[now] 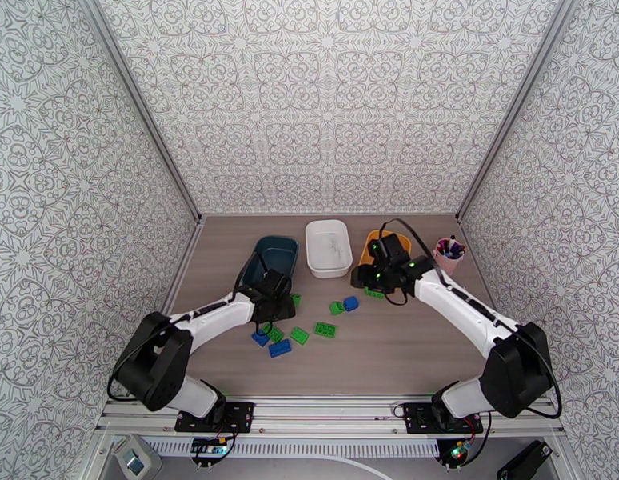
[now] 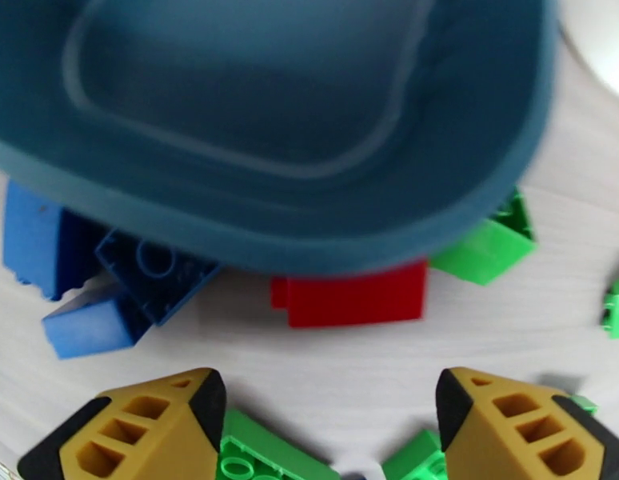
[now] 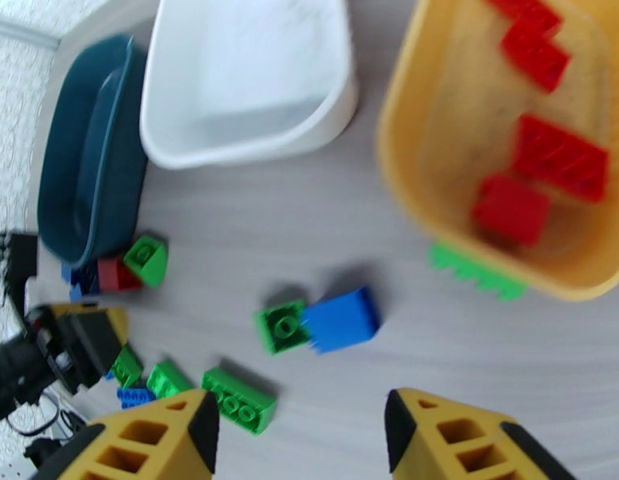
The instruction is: Sort the legos into containers by color
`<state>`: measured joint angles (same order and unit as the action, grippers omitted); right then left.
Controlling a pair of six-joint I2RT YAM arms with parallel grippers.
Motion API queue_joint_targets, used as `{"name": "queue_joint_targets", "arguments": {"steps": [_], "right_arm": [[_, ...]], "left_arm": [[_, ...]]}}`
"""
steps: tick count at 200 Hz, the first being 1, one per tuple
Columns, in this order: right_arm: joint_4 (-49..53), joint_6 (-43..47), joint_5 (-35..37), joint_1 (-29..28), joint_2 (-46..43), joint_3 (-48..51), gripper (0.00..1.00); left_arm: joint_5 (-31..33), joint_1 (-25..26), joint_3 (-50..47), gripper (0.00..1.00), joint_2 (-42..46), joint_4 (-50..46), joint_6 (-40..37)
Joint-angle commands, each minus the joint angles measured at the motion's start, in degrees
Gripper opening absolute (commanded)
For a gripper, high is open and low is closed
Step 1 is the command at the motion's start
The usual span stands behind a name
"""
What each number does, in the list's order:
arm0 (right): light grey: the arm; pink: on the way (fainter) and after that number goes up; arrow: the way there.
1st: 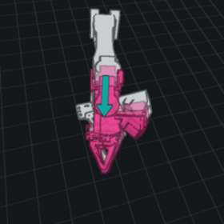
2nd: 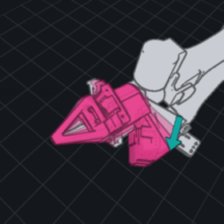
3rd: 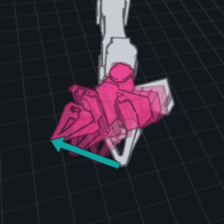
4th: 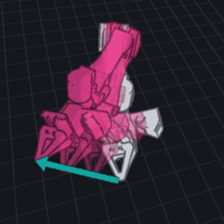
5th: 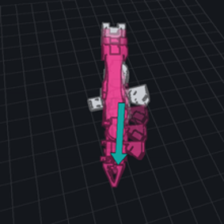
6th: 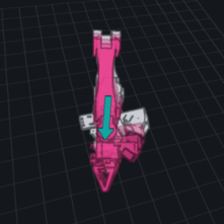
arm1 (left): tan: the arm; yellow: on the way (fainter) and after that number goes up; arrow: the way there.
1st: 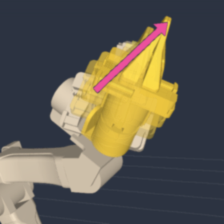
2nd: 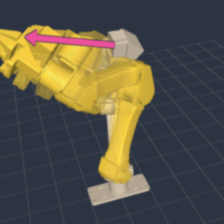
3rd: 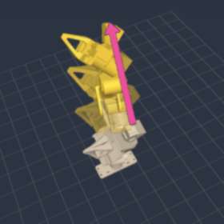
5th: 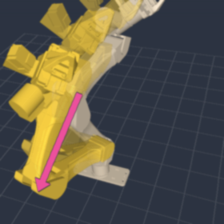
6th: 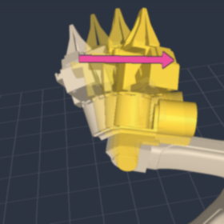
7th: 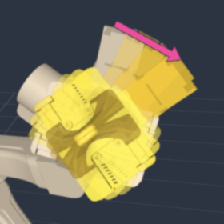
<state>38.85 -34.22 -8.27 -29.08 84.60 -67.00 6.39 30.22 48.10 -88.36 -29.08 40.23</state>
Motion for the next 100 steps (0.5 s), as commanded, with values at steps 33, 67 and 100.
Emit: {"name": "queue_joint_targets", "arguments": {"steps": [33,67,100], "right_arm": [[-1.7,-3.7,0.9,-1.6,-4.5,4.2,0.59],[-1.3,-3.7,1.2,-1.6,-5.1,4.8,0.59],[-1.3,-3.7,1.1,-1.6,-5.1,5.1,0.59]], "left_arm": [[2.4,-0.3,3.0,0.72,-5.3,4.1,-2.4],[4.3,-0.5,5.0,0.7,-8.5,5.6,-3.1],[6.4,-0.4,6.8,0.69,-10.5,6.1,-3.2]]}}
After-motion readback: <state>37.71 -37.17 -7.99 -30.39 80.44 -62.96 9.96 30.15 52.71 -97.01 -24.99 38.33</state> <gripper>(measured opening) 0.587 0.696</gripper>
